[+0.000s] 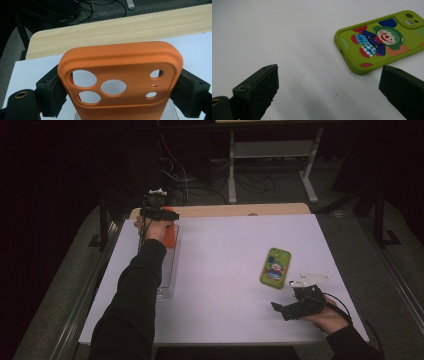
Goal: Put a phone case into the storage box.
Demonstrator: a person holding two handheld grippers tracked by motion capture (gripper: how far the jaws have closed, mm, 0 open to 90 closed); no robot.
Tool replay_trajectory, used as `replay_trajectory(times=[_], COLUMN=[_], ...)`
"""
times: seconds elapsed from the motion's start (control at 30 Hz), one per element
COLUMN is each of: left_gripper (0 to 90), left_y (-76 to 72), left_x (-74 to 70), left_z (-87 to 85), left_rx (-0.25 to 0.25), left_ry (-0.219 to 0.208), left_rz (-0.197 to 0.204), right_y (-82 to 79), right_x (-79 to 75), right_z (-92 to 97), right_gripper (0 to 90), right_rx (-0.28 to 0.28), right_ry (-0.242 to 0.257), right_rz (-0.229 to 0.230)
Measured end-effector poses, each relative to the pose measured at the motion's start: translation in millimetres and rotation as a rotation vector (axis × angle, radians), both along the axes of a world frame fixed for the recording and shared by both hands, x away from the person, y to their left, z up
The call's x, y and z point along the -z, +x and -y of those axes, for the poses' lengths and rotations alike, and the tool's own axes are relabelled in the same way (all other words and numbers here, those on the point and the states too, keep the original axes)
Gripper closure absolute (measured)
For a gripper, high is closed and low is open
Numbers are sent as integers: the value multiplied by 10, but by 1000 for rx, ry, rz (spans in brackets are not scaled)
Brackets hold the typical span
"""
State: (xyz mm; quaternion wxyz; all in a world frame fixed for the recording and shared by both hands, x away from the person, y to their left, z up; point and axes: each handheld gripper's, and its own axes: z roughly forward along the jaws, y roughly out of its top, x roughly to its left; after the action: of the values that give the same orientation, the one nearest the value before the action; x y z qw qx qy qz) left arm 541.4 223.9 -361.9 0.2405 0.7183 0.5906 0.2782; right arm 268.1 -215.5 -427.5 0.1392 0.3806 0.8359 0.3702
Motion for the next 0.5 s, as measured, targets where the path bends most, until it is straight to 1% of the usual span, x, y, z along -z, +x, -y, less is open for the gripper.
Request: replay_trajectory(times=[0.07, 0.23, 0.3, 0.4, 0.5], left_gripper=[125, 121, 114, 85, 34], left_y=[5, 17, 19, 29, 39], left_x=[9, 26, 28, 39, 67], left_z=[0, 1, -3, -18, -23], left_rx=[-10, -10, -9, -6, -7], left_ry=[-7, -4, -1, -7, -24], left_rz=[1, 5, 5, -5, -22], right_y=[3, 4, 8, 6, 6], right_x=[3, 4, 6, 6, 6], right_z=[3, 0, 1, 1, -1], right_gripper=[20, 19, 20, 20, 20], right_rx=[-1, -4, -6, -6, -6], right_ry=[-1, -1, -2, -2, -2], right_rz=[2, 2, 10, 8, 8])
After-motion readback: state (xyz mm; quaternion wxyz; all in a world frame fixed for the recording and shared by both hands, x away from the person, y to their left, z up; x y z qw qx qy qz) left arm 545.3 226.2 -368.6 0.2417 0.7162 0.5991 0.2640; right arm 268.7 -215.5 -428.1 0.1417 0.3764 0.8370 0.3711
